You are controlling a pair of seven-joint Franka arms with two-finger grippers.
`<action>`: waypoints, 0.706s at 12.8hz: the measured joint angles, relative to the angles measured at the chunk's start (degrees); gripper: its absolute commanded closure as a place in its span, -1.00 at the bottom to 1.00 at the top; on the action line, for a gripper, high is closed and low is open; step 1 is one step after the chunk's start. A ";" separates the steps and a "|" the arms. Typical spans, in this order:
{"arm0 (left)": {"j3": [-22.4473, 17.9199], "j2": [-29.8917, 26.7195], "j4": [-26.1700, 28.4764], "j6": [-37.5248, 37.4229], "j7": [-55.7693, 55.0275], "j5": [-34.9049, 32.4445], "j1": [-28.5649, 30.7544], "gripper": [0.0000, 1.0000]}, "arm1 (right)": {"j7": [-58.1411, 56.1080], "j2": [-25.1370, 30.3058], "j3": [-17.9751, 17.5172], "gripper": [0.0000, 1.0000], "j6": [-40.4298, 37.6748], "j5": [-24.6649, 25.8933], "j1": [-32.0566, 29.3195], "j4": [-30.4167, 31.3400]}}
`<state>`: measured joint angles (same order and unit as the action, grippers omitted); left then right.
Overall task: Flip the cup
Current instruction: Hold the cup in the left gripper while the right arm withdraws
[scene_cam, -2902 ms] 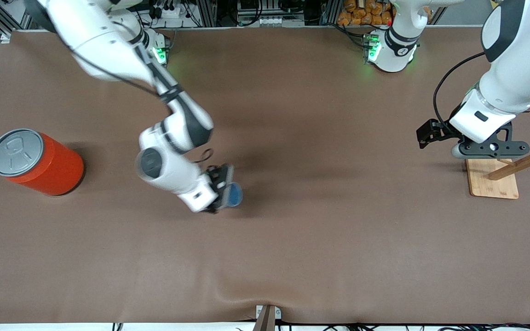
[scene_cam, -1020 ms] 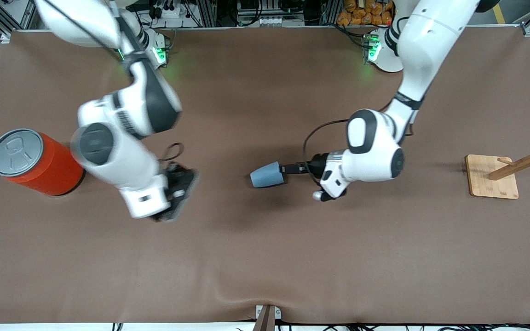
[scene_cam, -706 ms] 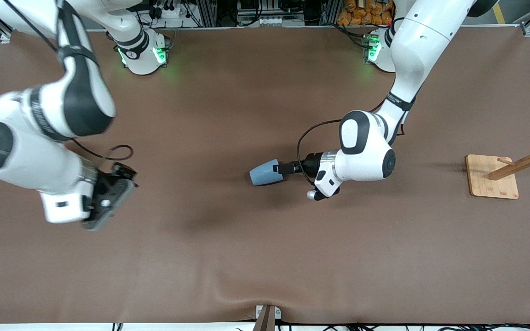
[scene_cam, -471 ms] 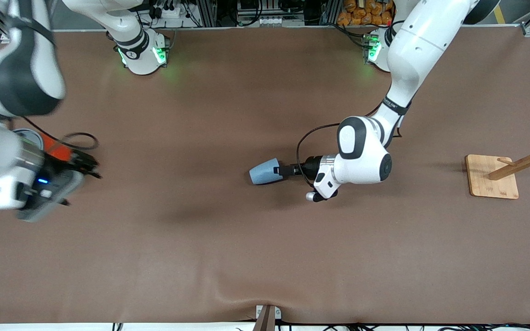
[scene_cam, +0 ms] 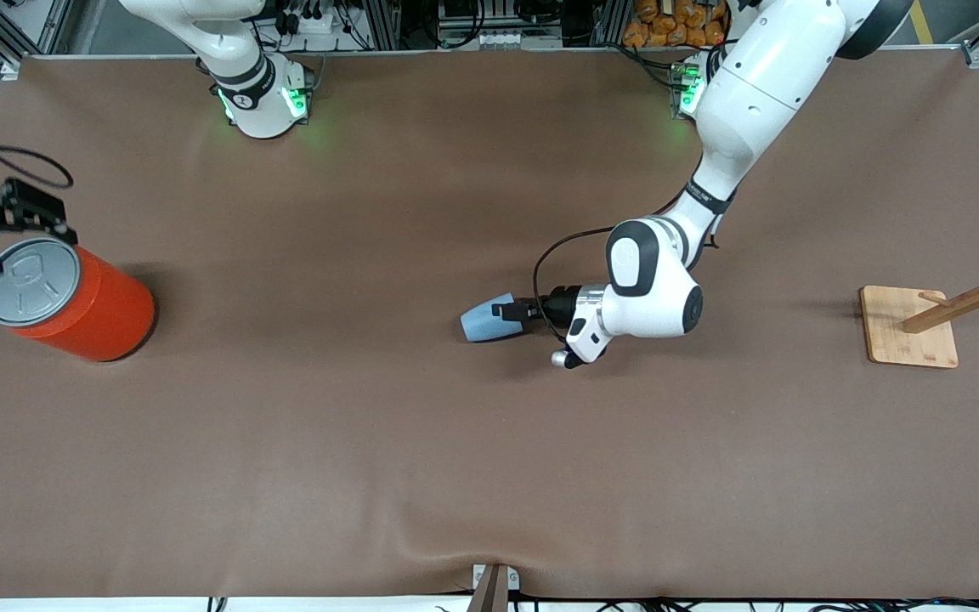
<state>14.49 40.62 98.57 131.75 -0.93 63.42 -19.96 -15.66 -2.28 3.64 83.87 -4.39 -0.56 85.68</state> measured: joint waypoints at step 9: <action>-0.49 3.05 -2.00 0.33 6.36 4.55 -0.11 1.00 | 16.89 1.34 3.03 -1.00 -5.72 0.06 -0.36 0.80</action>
<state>14.00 43.67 96.57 132.08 5.42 67.97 -20.07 1.23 -0.94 6.67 78.16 -4.33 -0.93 86.48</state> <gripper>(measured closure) 0.454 0.000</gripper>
